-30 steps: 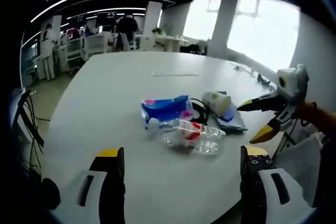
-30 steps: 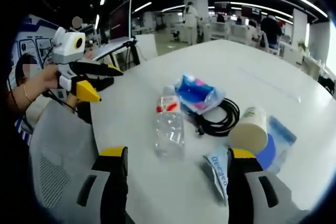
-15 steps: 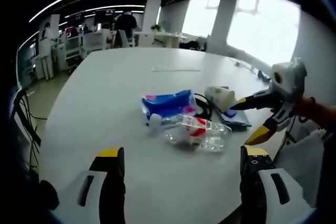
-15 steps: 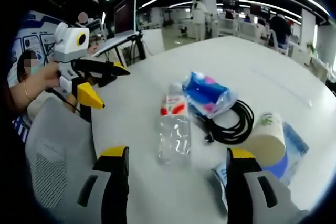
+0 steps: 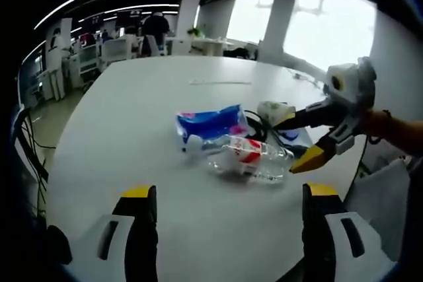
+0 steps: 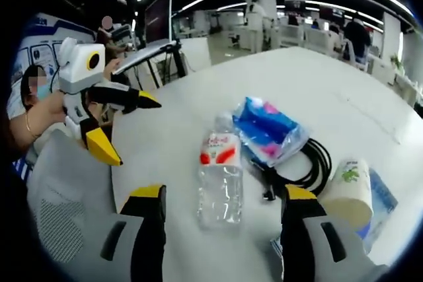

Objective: Arrange the tabletop items into an orderly group along one side of the table until the central work area is clear of visible clutter.

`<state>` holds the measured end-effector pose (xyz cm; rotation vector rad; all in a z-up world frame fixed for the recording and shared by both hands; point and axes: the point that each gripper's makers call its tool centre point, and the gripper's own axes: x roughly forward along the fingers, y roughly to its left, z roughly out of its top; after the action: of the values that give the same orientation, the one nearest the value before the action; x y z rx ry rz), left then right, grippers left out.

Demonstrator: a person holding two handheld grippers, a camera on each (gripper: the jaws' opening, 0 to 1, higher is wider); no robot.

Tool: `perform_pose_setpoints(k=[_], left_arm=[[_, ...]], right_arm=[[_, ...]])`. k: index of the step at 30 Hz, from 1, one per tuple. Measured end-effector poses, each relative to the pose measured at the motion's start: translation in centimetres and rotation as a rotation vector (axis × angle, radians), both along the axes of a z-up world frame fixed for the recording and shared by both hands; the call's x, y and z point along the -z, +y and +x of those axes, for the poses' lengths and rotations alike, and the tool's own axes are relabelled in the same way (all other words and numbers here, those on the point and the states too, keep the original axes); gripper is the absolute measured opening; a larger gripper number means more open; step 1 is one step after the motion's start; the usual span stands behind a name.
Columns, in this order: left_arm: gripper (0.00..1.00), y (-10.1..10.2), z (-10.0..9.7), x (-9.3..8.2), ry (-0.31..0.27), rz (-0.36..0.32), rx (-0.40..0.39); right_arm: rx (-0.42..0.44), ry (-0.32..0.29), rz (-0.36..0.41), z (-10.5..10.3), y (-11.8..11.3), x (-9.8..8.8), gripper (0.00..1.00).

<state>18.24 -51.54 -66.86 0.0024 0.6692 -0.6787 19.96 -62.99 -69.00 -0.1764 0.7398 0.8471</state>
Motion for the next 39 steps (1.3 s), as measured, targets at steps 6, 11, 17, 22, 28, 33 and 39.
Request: perform_pose_setpoints(k=[6, 11, 17, 22, 28, 33, 39], left_arm=[[0.89, -0.2, -0.1, 0.2, 0.003, -0.004, 0.018], [0.89, -0.5, 0.0, 0.3, 0.008, -0.042, 0.013], [0.89, -0.4, 0.0, 0.6, 0.006, -0.015, 0.027], [0.89, -0.3, 0.0, 1.1, 0.015, -0.005, 0.030], [0.89, -0.4, -0.1, 1.1, 0.017, 0.000, 0.035], [0.88, -0.4, -0.1, 1.3, 0.022, 0.004, 0.037], [0.88, -0.4, 0.0, 1.4, 0.023, 0.000, 0.034]], right_arm=[[-0.002, 0.012, -0.001, 0.5, 1.0, 0.3, 0.67], [-0.009, 0.000, -0.016, 1.1, 1.7, 0.5, 0.63], [-0.018, 0.002, -0.023, 1.3, 2.3, 0.9, 0.60], [-0.024, -0.003, -0.029, 2.0, 3.5, 1.2, 0.59], [-0.027, -0.005, -0.041, 2.8, 4.5, 1.3, 0.55], [-0.043, 0.007, -0.057, 2.8, 4.9, 1.7, 0.52], [-0.046, 0.003, -0.082, 3.4, 4.7, 2.1, 0.46]])
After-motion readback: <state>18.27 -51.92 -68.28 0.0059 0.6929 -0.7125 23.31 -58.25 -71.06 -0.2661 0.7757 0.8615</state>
